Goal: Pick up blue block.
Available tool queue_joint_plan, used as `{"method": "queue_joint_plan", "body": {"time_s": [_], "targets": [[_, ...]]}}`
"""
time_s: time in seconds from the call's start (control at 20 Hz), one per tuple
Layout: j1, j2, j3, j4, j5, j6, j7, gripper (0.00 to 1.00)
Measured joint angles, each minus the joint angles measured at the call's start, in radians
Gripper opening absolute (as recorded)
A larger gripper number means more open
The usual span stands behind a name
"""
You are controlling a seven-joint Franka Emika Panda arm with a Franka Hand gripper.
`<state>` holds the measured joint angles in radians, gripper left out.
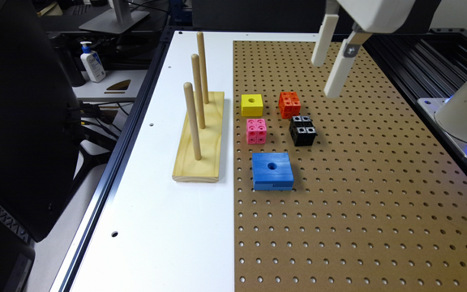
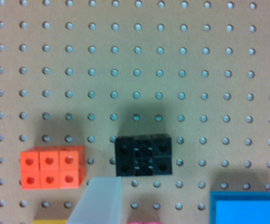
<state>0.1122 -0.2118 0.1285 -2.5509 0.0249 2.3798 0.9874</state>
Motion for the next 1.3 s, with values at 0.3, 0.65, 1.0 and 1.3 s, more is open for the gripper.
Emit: {"method": "queue_joint_plan", "body": {"time_s": [0.3, 0.65, 1.0, 1.3], "targets": [[0.000, 0.085, 0.015, 0.074, 0.0000, 0.000, 0.015, 1.00], [0.000, 0.092, 0.030, 0.090, 0.0013, 0.000, 0.028, 1.00], [0.000, 0.110, 0.041, 0.101, 0.0015, 0.007, 0.038, 1.00], [0.000, 0.200, 0.042, 0.101, 0.0015, 0.091, 0.038, 1.00]]}}
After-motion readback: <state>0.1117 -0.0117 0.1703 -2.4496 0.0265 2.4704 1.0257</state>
